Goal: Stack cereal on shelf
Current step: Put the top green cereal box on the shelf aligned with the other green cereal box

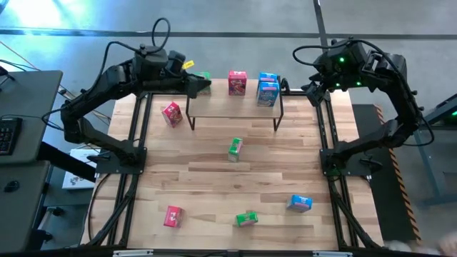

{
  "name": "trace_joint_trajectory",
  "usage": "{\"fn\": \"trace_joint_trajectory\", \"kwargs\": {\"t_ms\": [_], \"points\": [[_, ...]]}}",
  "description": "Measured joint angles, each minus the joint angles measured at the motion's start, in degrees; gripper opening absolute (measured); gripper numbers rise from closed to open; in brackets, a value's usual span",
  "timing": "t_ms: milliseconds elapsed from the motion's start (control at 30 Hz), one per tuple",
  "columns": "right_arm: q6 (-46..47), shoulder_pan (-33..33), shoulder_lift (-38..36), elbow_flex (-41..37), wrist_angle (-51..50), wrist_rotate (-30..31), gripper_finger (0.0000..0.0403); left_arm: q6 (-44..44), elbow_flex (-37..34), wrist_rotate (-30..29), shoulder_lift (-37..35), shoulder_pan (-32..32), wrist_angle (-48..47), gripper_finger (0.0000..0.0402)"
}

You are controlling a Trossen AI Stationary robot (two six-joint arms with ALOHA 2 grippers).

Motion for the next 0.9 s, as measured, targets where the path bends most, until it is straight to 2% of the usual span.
{"fn": "trace_joint_trajectory", "kwargs": {"t_ms": [233, 533, 900], "points": [[-0.01, 0.0, 0.15, -0.02, 0.01, 0.0, 0.0225, -1.94, 0.0, -0.43, 2.03, -2.98, 0.05, 0.0223], [-0.12, 0.0, 0.14, -0.02, 0.02, 0.02, 0.0225, -3.8, -0.02, -5.95, 7.23, -8.81, -0.07, 0.0223], [-0.22, 0.0, 0.15, -0.02, 0.0, 0.02, 0.0225, -10.99, -0.02, -12.25, 13.27, -13.06, -0.32, 0.0223]]}}
